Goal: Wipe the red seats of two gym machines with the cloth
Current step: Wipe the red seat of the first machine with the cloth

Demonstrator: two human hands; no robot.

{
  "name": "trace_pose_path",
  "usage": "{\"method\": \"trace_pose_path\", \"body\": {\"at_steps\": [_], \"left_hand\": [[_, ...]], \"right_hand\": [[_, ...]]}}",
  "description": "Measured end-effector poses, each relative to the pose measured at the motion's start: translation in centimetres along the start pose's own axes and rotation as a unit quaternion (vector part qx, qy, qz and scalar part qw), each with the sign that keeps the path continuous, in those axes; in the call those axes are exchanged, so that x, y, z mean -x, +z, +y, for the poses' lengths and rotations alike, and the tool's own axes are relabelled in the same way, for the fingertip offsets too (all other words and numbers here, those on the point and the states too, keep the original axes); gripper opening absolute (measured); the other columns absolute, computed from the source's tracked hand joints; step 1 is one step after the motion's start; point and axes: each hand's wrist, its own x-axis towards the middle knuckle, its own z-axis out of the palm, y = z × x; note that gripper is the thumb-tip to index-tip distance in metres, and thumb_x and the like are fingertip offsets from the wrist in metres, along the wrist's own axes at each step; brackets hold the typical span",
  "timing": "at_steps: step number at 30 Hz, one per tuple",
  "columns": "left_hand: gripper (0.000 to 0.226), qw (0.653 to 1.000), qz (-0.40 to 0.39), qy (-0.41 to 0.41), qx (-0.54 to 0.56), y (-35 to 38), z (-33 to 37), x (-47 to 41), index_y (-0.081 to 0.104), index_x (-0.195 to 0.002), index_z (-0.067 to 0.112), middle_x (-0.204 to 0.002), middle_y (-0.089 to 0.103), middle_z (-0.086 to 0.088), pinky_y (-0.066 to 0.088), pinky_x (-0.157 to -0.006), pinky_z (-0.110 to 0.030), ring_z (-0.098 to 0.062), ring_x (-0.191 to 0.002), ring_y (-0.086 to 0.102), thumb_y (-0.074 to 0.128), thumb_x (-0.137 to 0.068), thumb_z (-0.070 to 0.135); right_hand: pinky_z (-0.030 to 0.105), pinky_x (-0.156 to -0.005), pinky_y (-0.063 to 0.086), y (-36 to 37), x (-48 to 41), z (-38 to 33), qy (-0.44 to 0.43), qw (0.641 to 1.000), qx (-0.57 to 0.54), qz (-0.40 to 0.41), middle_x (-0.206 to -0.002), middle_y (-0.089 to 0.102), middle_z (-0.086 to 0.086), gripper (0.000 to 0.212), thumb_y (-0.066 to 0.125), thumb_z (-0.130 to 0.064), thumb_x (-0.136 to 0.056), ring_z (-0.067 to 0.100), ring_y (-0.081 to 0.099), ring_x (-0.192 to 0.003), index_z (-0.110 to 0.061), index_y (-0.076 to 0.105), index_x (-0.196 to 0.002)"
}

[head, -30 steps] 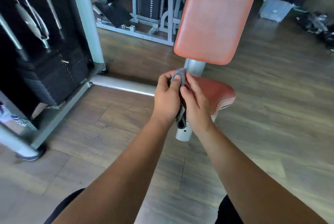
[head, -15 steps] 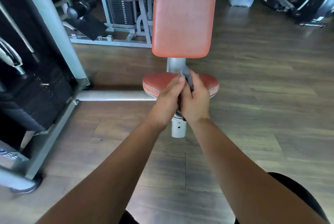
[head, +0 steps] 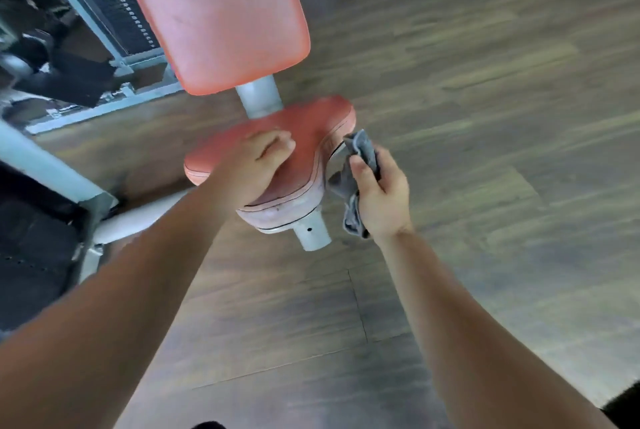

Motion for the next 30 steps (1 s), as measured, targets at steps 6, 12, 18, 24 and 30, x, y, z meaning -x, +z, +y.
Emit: {"method": "trace_pose_path", "body": {"at_steps": [6,12,18,24,30], "left_hand": [[0.048,0.998,-0.036,-0.045,0.014,1.3,-0.6,-1.7,0.053,-0.147,0.047,-0.161,0.038,0.025,0.008,-0.122,-0.022,0.005,-0.150,0.026,0.054,-0.100,0.059],[0.052,0.999,-0.006,-0.042,0.013,1.4,-0.6,-1.6,0.058,-0.138,0.055,-0.153,0.046,0.032,0.015,-0.129,-0.034,0.005,-0.148,0.032,0.056,-0.088,0.068],[0.053,0.999,-0.006,-0.039,-0.009,1.6,-0.3,-1.4,0.054,-0.145,0.047,-0.158,0.043,0.022,0.016,-0.129,-0.035,0.000,-0.149,0.030,0.055,-0.093,0.057],[0.053,0.999,0.001,-0.037,-0.017,1.5,0.1,-1.2,0.055,-0.145,0.048,-0.158,0.044,0.021,0.017,-0.129,-0.034,-0.002,-0.150,0.031,0.056,-0.093,0.056],[0.064,0.999,-0.005,-0.040,-0.013,1.6,0.1,-1.4,0.053,-0.145,0.051,-0.159,0.043,0.023,0.017,-0.129,-0.035,-0.001,-0.150,0.030,0.052,-0.083,0.066]], "right_hand": [[0.053,-0.101,0.053,2.8,-0.5,4.7,0.015,0.994,-0.100,-0.042,-0.126,0.072,0.003,0.037,0.055,-0.028,-0.102,0.017,0.068,-0.117,-0.018,0.064,-0.136],[0.046,-0.119,0.039,4.8,0.0,5.7,-0.003,0.985,-0.169,-0.037,-0.156,0.050,0.002,0.049,0.049,-0.023,-0.104,0.013,0.048,-0.143,-0.014,0.048,-0.152],[0.057,-0.098,0.052,5.5,1.3,4.1,-0.009,0.983,-0.182,-0.007,-0.146,0.059,-0.007,0.049,0.043,-0.032,-0.107,0.037,0.061,-0.126,-0.021,0.044,-0.154],[0.040,-0.124,0.032,5.7,5.7,3.0,-0.037,0.974,-0.223,-0.024,-0.159,0.045,0.008,0.046,0.037,-0.014,-0.107,0.018,0.037,-0.151,0.000,0.045,-0.150],[0.040,-0.123,0.033,5.6,1.7,3.0,-0.031,0.992,-0.122,-0.020,-0.159,0.045,-0.002,0.045,0.039,-0.020,-0.108,0.005,0.037,-0.149,-0.009,0.047,-0.151]]}}
